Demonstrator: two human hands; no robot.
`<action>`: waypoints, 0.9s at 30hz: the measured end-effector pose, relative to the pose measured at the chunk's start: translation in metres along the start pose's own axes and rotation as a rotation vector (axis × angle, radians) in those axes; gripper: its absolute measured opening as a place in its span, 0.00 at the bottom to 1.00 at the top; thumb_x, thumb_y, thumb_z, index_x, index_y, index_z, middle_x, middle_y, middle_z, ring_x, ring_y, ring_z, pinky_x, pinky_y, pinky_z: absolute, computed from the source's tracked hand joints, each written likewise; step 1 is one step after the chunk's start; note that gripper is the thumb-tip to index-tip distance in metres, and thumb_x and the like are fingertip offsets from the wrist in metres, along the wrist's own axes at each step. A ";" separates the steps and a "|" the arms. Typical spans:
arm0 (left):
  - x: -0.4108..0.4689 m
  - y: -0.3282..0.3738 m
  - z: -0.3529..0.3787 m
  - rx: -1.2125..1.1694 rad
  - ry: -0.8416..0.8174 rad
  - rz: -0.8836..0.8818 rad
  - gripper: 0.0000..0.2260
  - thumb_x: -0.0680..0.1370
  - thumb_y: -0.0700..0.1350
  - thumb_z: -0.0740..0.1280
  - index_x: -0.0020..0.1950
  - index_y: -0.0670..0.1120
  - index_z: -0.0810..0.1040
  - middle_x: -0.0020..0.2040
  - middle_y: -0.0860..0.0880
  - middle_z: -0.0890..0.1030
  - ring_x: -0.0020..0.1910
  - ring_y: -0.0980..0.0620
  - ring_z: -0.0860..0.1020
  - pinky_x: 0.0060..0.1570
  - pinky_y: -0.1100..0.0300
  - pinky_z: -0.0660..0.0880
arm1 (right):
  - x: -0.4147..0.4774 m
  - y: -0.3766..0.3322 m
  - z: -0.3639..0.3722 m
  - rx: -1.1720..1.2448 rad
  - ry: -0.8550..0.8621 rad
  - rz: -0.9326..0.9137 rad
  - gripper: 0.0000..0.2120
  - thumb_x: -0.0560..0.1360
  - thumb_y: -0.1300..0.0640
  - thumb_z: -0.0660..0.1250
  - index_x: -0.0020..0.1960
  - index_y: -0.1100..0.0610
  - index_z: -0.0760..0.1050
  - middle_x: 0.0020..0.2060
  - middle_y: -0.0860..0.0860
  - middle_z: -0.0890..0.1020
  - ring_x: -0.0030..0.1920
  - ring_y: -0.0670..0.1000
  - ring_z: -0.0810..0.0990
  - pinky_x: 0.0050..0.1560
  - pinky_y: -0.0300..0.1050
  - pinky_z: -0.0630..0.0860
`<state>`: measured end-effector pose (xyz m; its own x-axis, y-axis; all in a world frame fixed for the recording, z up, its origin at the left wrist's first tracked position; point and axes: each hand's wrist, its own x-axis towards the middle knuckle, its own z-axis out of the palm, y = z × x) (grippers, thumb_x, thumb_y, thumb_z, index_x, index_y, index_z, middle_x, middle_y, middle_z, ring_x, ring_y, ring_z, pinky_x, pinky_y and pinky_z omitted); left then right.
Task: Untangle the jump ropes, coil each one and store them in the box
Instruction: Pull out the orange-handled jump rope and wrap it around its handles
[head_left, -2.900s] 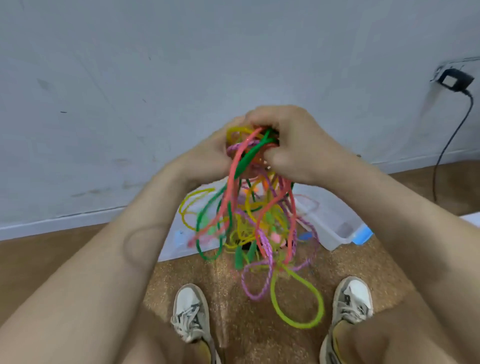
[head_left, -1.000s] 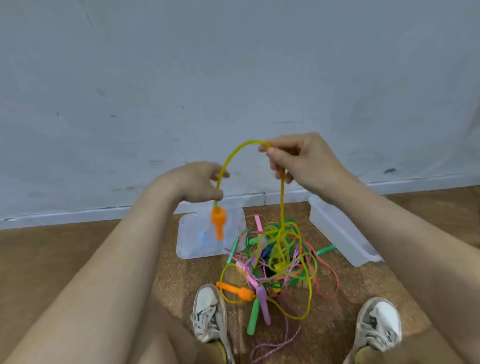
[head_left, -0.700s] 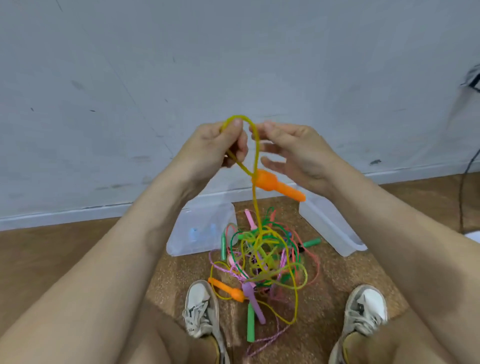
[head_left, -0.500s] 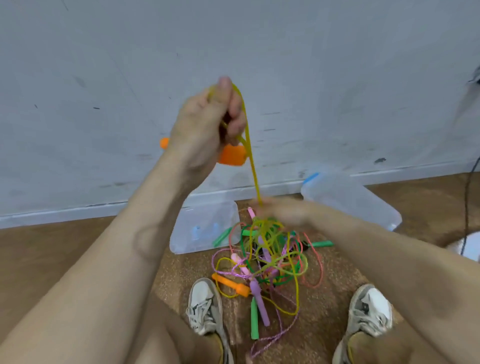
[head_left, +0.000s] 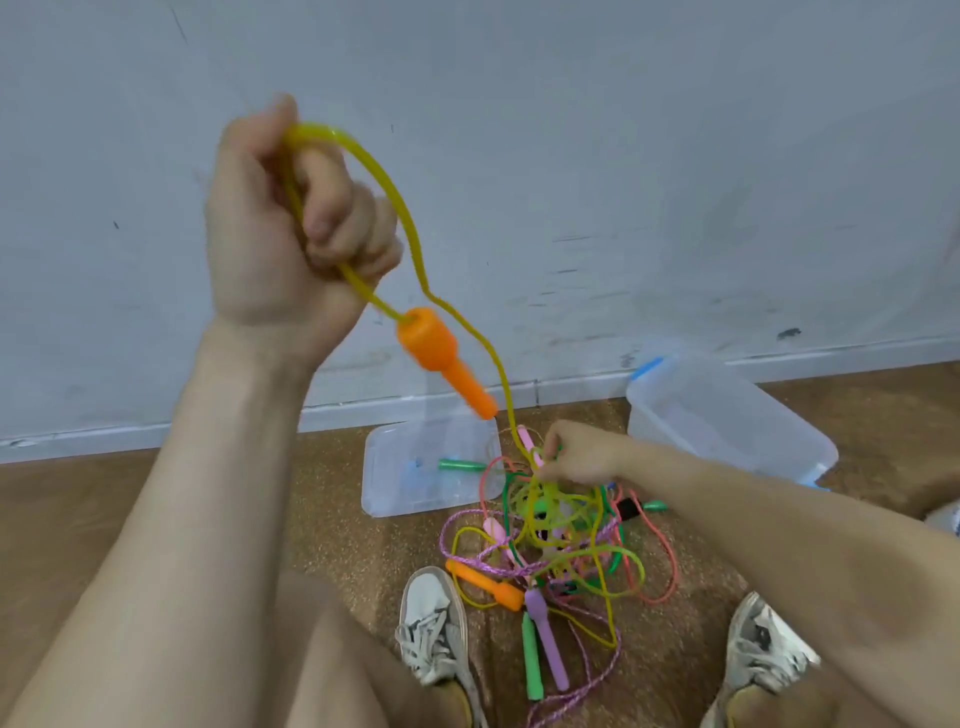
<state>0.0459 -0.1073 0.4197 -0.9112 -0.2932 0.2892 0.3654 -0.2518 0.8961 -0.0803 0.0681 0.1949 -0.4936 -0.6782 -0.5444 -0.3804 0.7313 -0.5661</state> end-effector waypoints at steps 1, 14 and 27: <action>-0.001 -0.003 -0.010 0.172 0.010 -0.058 0.23 0.78 0.46 0.51 0.21 0.46 0.58 0.17 0.49 0.55 0.22 0.51 0.52 0.27 0.59 0.54 | -0.003 -0.008 -0.009 0.008 0.031 -0.007 0.08 0.75 0.53 0.70 0.46 0.57 0.75 0.38 0.56 0.79 0.36 0.52 0.75 0.39 0.44 0.75; -0.002 -0.059 0.002 1.035 -0.104 -0.244 0.06 0.77 0.42 0.68 0.53 0.48 0.80 0.45 0.50 0.82 0.45 0.52 0.79 0.48 0.61 0.74 | -0.095 -0.071 -0.100 0.577 0.258 -0.461 0.07 0.77 0.70 0.64 0.45 0.61 0.78 0.29 0.53 0.76 0.29 0.44 0.76 0.34 0.31 0.70; 0.002 -0.084 0.042 0.676 -0.132 -0.370 0.05 0.70 0.38 0.75 0.44 0.41 0.82 0.40 0.44 0.84 0.36 0.56 0.79 0.41 0.63 0.75 | -0.105 -0.062 -0.110 0.599 0.391 -0.522 0.20 0.61 0.78 0.58 0.43 0.55 0.67 0.39 0.61 0.79 0.37 0.52 0.77 0.38 0.49 0.68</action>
<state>0.0053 -0.0486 0.3595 -0.9818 -0.1773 -0.0683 -0.1227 0.3172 0.9404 -0.0913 0.1019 0.3554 -0.6451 -0.7615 0.0628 -0.2129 0.1003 -0.9719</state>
